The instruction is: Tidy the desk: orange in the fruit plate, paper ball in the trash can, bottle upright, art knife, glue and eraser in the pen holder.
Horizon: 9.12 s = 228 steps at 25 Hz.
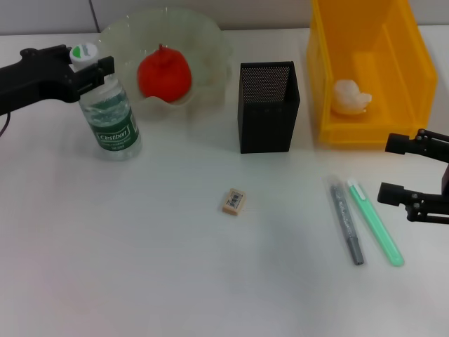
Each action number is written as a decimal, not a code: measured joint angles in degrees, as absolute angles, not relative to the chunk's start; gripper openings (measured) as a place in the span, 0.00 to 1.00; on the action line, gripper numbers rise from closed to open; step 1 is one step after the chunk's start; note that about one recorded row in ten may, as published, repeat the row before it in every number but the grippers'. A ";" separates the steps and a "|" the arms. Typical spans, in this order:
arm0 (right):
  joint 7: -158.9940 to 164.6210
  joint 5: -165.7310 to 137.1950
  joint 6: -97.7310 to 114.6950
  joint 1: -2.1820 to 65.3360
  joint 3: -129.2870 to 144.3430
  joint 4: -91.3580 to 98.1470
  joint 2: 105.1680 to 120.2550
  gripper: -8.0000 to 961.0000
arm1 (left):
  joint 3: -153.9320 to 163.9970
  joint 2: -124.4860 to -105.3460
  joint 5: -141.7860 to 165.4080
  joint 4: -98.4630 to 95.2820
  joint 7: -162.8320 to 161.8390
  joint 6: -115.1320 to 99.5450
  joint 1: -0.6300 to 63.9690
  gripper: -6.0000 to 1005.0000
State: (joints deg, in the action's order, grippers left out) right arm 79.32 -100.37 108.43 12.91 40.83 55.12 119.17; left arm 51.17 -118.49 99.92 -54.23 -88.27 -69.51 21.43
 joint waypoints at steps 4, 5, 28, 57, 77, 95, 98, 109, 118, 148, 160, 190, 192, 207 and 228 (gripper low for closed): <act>79.11 -100.37 108.16 13.20 40.87 54.68 119.15 0.83 | 50.92 -118.62 99.53 -53.74 -87.72 -69.61 21.27 0.51; 79.08 -100.37 108.12 13.26 40.87 54.59 119.14 0.83 | 50.87 -118.64 99.17 -53.37 -87.68 -69.54 21.26 0.51; 101.67 -107.70 107.84 15.29 43.99 71.10 119.32 0.82 | 33.89 -113.86 90.13 -47.58 -75.45 -107.80 16.62 0.84; 165.61 -161.14 104.60 40.09 85.58 87.03 119.50 0.81 | 34.21 -114.23 99.76 -41.60 -66.71 -108.71 12.56 0.84; 165.64 -160.00 91.84 35.15 86.07 73.96 119.64 0.81 | 33.92 -115.59 101.15 -41.57 -66.18 -105.95 13.15 0.84; 165.04 -159.32 87.14 35.64 86.22 69.35 119.46 0.80 | 33.92 -115.75 101.16 -41.14 -66.09 -104.44 13.62 0.84; 164.91 -159.32 87.07 35.69 86.27 68.96 119.44 0.80 | 33.92 -115.75 101.16 -41.13 -66.09 -104.30 13.70 0.84; 164.88 -159.35 86.91 35.97 86.21 67.72 119.49 0.50 | 33.92 -115.75 101.14 -41.04 -65.51 -104.36 13.79 0.84; 164.89 -159.32 87.09 36.13 86.23 68.14 119.61 0.28 | 33.92 -115.77 101.16 -41.04 -65.58 -104.42 13.75 0.84; 154.68 -143.23 85.51 25.86 84.82 96.10 119.62 0.19 | 33.32 -115.84 100.72 -41.05 -65.60 -104.19 14.38 0.84; 142.43 -132.75 66.43 25.73 83.35 94.50 119.37 0.19 | 32.58 -115.85 100.72 -41.05 -66.13 -103.62 15.04 0.84; 122.57 -113.86 48.92 27.75 86.07 67.76 119.30 0.20 | 32.25 -116.37 100.62 -41.04 -66.78 -103.89 15.36 0.84; 123.48 -113.96 51.51 26.76 85.32 70.57 119.27 0.20 | 32.25 -116.37 100.63 -41.05 -66.79 -104.00 15.32 0.84; 148.72 -137.42 96.65 38.09 80.76 95.34 119.28 0.74 | 32.25 -116.23 100.64 -41.05 -66.79 -106.10 14.67 0.84; 153.00 -138.78 75.74 49.84 102.44 65.25 119.84 0.74 | 32.25 -116.88 101.04 -40.87 -66.30 -105.45 14.40 0.84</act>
